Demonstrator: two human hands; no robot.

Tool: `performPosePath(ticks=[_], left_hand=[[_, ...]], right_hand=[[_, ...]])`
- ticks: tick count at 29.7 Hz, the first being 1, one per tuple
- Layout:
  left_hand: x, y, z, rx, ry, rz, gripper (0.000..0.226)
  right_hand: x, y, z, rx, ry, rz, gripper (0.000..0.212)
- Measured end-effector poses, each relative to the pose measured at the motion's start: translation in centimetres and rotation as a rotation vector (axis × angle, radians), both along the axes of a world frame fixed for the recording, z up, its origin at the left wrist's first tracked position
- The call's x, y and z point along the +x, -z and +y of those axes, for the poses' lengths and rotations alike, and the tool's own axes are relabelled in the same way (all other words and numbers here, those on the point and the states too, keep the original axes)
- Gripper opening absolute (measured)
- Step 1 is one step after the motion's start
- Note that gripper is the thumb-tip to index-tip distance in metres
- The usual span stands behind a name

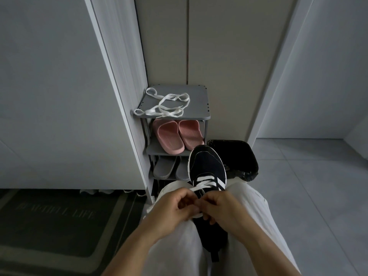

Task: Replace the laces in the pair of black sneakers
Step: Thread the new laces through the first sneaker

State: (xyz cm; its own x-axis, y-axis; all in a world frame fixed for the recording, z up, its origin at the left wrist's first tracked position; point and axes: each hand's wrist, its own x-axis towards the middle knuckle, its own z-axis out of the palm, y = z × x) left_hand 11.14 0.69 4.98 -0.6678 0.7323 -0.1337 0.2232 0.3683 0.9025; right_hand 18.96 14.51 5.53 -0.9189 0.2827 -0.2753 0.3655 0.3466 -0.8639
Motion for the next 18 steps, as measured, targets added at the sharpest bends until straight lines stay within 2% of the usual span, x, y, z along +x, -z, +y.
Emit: performPosePath(ticks=[4,6,10,13,15,18], left_hand=[[-0.3,0.3,0.0,0.035,-0.196,-0.009,0.007],[-0.1,0.4,-0.2,0.024,-0.183,-0.050,0.005],[0.3,0.3,0.5,0.059,-0.096,-0.119,0.010],[-0.4,0.6,0.6,0.098,-0.223,-0.111,0.010],[-0.7,1.1,0.4,0.126,-0.314,-0.144,0.010],[-0.7,2.0,0.6,0.159,-0.409,-0.195,0.009]], right_hand=[[0.2,-0.2,1.2,-0.062,0.115,0.029,0.014],[0.4,0.0,1.3,-0.099,0.127,0.024,0.011],[-0.3,0.7,0.0,-0.042,0.120,0.060,0.014],[-0.4,0.8,0.3,-0.053,0.260,0.116,0.017],[-0.2,1.0,0.6,0.088,0.264,0.100,0.014],[-0.7,1.6,-0.2,0.412,0.186,0.019,0.010]])
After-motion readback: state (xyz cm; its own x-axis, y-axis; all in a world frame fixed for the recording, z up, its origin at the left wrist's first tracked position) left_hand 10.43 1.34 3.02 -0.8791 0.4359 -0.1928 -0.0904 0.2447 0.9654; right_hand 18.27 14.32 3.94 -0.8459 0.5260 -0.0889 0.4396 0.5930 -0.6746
